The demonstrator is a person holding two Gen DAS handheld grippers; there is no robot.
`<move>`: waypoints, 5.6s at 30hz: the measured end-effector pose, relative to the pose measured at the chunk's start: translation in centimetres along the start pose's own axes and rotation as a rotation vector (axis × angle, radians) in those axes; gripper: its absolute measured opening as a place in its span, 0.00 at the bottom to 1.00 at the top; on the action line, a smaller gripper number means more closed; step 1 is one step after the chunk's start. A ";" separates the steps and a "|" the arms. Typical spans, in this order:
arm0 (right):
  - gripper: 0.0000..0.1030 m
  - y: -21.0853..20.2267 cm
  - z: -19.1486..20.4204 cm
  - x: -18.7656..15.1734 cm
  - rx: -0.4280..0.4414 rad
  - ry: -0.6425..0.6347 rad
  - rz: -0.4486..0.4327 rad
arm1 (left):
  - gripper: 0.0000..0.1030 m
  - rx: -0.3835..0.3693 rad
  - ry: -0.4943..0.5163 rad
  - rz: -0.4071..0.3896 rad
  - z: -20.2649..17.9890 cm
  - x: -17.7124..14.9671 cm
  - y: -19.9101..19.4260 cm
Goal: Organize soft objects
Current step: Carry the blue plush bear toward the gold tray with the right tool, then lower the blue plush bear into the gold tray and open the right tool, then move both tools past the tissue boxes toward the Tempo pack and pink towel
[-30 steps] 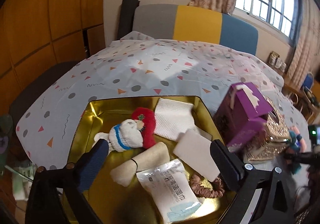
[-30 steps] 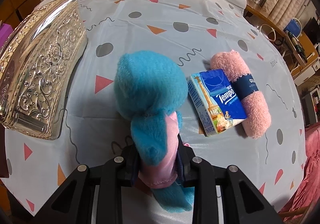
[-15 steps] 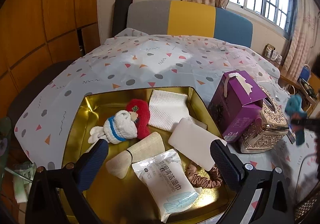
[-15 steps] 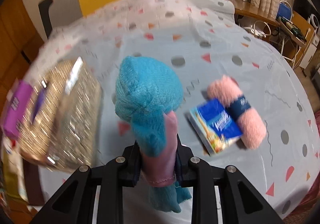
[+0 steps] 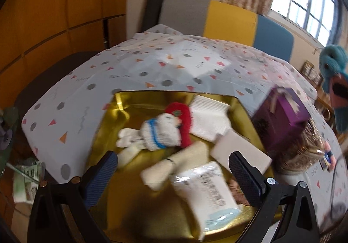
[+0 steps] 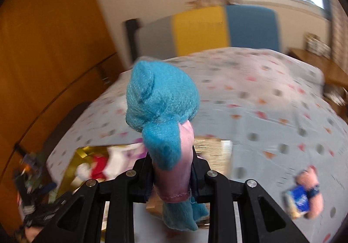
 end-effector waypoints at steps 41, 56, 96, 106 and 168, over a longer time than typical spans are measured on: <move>0.81 4.4 14.8 -12.3 0.159 -0.278 0.170 | 1.00 0.072 0.017 -0.027 2.4 0.5 -1.3; 0.81 -2.1 8.4 -6.2 -0.083 -0.228 -0.124 | 1.00 0.034 0.079 -0.030 0.0 0.3 -2.0; 0.81 -14.3 -19.2 -6.7 -0.618 0.475 -0.231 | 1.00 -0.032 0.154 -0.018 -3.1 -0.8 -1.8; 0.81 -18.5 -25.1 -10.3 -0.724 0.721 -0.236 | 1.00 -0.048 0.144 -0.014 -3.4 -0.5 -1.7; 0.81 -14.4 -32.5 -11.0 -0.468 0.946 -0.348 | 0.88 -0.820 0.591 0.349 -37.4 -8.0 -5.1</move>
Point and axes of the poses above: each gripper's, at about its wrist camera, not at the fingertips, and y roughly the way its jaws point, z to its left, x to its top, the point moved 3 cm from there along y, roughly the way its jaws point, and after that the axes turned 13 degrees about -z, right-handed, at the moved point
